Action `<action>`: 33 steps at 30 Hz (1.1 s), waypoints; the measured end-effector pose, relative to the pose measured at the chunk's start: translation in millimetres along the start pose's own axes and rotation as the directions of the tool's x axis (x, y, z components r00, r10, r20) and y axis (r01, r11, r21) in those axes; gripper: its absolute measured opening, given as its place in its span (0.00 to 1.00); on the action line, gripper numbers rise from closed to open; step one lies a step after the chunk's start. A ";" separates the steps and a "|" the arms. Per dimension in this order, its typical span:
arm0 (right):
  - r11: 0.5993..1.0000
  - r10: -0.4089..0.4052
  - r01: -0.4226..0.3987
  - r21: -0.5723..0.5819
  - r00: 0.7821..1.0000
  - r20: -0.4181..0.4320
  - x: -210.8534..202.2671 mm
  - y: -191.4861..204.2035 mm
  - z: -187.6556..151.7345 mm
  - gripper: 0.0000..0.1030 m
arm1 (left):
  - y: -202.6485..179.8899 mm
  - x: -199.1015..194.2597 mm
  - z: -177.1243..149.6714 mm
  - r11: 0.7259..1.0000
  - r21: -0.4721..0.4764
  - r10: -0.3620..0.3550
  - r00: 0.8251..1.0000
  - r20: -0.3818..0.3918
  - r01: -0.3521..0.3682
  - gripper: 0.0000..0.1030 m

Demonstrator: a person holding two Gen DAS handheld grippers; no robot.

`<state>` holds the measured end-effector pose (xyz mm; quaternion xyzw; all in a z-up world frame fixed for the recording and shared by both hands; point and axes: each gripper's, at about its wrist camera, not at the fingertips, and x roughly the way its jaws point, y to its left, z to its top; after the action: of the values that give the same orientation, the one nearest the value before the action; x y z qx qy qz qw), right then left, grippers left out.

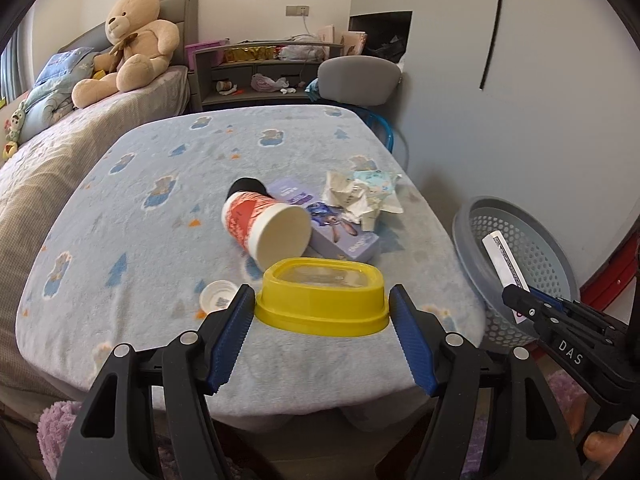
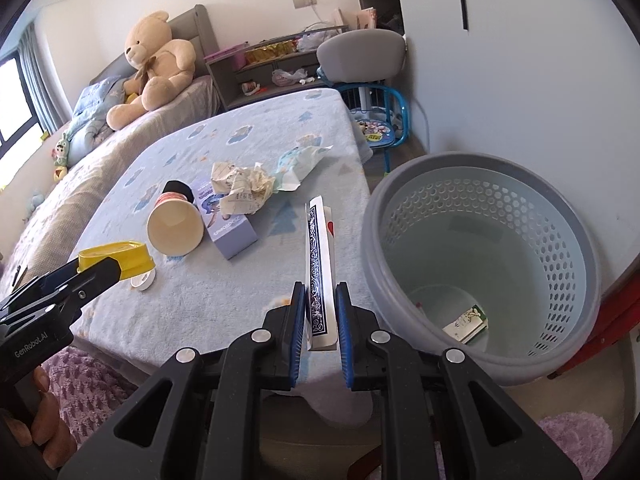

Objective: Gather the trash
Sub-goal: 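Carry the yellow container and white box over the basket with both tools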

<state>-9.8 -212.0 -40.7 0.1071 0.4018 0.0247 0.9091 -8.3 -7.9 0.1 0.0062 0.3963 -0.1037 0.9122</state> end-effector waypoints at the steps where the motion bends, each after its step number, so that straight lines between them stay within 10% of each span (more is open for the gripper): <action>1: 1.000 -0.004 0.004 0.008 1.000 0.003 -2.6 -6.9 0.2 0.15 | -9.2 1.1 1.1 1.000 0.012 -0.014 1.000 -0.001 0.014 0.65; 33: 0.977 -0.090 0.093 0.193 0.996 -0.024 25.2 -180.3 23.3 0.16 | -213.8 120.5 47.4 0.942 0.251 -0.193 0.973 -0.129 0.221 0.65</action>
<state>17.0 -388.7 -82.4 0.1763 0.4137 -0.0553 0.8915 64.4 -243.7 -39.5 0.0912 0.4239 -0.2504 0.8656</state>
